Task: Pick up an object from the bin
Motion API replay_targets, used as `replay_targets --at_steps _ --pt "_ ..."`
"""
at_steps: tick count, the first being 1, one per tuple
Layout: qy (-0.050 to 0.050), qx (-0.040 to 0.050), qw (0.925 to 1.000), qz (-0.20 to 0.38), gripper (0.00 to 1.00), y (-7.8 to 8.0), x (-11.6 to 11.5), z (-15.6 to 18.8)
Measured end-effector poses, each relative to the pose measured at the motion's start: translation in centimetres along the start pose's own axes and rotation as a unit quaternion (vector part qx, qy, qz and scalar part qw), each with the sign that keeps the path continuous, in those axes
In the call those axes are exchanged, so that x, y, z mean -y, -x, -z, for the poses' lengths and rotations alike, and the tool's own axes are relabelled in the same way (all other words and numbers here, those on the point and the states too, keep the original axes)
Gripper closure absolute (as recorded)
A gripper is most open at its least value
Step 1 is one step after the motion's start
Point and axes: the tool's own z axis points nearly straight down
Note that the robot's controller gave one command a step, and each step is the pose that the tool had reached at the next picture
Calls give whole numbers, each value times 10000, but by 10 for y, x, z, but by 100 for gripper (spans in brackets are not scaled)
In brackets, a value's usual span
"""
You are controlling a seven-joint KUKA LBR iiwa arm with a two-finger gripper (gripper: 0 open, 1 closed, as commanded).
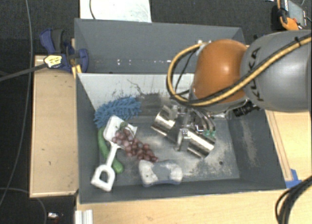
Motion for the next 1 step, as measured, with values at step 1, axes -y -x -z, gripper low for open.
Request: replay_targets --at_steps 1 --pt "2 36 10000 -14 0 2 0 4"
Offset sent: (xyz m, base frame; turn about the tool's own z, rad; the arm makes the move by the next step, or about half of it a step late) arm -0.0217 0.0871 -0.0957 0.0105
